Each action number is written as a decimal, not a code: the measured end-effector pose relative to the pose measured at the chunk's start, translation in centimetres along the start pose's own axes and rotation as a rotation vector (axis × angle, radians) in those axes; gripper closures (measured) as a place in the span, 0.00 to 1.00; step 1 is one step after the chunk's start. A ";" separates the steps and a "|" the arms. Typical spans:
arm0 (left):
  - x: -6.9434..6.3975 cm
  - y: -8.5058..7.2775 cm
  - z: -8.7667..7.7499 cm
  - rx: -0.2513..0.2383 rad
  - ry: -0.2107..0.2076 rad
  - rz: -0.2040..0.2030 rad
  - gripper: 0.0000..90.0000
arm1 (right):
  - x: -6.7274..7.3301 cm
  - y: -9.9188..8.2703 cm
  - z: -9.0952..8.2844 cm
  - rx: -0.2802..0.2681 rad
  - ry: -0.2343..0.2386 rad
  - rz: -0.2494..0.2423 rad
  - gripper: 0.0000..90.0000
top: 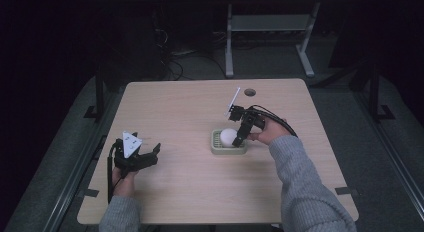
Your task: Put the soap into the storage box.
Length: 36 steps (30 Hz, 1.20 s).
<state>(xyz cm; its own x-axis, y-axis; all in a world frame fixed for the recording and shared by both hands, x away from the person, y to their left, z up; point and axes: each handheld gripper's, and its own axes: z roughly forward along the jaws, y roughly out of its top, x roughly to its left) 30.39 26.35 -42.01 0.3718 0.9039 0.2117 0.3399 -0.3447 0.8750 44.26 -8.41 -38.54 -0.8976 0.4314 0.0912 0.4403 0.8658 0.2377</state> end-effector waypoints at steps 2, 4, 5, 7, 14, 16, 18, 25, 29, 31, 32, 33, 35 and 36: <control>0.0 0.0 0.0 -0.001 0.001 -0.001 0.17 | 0.1 0.0 -0.1 0.003 -0.003 0.002 0.22; 0.0 0.0 0.0 0.000 0.001 -0.001 0.16 | 0.2 -0.1 -0.1 0.003 -0.002 0.001 0.22; 0.0 0.0 0.0 -0.001 0.000 -0.001 0.16 | 0.2 -0.1 -0.2 0.004 -0.003 -0.001 0.22; 0.0 0.0 0.0 -0.001 0.000 0.000 0.16 | 0.4 -0.3 -0.3 0.003 -0.007 -0.001 0.22; -0.1 -0.1 0.1 -0.003 0.000 0.001 0.16 | 0.5 -1.2 -0.3 -0.002 -0.004 0.009 0.22; 0.0 -0.1 0.1 -0.002 -0.001 0.003 0.16 | 0.5 -1.4 -0.4 -0.006 -0.004 0.013 0.22; 0.0 -0.1 0.1 0.000 0.000 0.002 0.17 | 0.6 -1.6 -0.5 -0.009 -0.006 0.016 0.22; 0.0 -0.1 0.1 -0.001 0.000 0.001 0.16 | 0.7 -2.2 -0.5 -0.008 -0.007 0.021 0.22; 0.0 0.0 0.1 -0.002 0.000 0.003 0.17 | 1.0 -2.4 -0.8 -0.010 -0.006 0.022 0.22; -0.1 0.0 0.1 -0.003 0.001 0.003 0.16 | 1.2 -2.5 -1.0 -0.012 -0.008 0.018 0.22; -0.1 0.0 0.1 -0.003 0.001 0.003 0.16 | 1.2 -2.6 -1.0 -0.017 -0.010 0.015 0.22; -0.1 0.0 0.1 -0.002 0.000 0.003 0.16 | 1.2 -2.6 -1.0 -0.017 -0.010 0.015 0.22; -0.1 0.0 0.1 -0.006 0.000 0.003 0.17 | 1.4 -2.8 -1.1 -0.026 -0.011 0.015 0.22; -0.1 0.0 0.1 -0.005 0.000 0.003 0.16 | 1.5 -3.0 -1.1 -0.030 -0.009 0.013 0.22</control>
<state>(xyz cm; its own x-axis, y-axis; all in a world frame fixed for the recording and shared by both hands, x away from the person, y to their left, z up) 30.42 26.25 -42.10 0.3724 0.9030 0.2145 0.3340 -0.3460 0.8768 41.61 -10.64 -38.08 -0.8915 0.4447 0.0860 0.4507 0.8522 0.2655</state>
